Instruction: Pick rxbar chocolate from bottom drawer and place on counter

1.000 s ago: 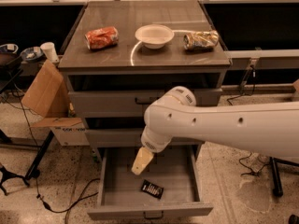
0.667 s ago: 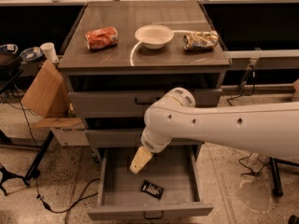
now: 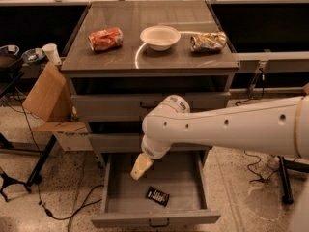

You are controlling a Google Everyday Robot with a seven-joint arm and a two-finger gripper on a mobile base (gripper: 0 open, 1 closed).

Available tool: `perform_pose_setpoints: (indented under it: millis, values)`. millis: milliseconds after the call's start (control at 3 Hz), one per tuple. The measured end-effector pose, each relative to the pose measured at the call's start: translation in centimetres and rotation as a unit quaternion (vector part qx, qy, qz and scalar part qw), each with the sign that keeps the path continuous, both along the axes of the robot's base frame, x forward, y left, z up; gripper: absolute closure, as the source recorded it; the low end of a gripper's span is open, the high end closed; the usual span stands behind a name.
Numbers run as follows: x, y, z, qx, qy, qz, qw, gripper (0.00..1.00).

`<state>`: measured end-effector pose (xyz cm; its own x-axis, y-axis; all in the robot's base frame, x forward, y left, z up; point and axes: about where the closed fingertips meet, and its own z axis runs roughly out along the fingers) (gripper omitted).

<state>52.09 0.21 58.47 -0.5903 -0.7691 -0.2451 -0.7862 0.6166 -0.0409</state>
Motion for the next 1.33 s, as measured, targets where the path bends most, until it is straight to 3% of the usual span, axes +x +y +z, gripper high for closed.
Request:
perform_pose_setpoints:
  millis: [667, 1000, 1333]
  values:
    - [2.0, 2.9, -14.6, -0.019, 0.014, -0.017, 0.9996, 0.0]
    - [2.3, 2.7, -20.6, -0.026, 0.015, -0.029, 0.9991, 0.0]
    - [2.6, 0.5, -25.4, -0.033, 0.014, -0.066, 0.9972, 0.0]
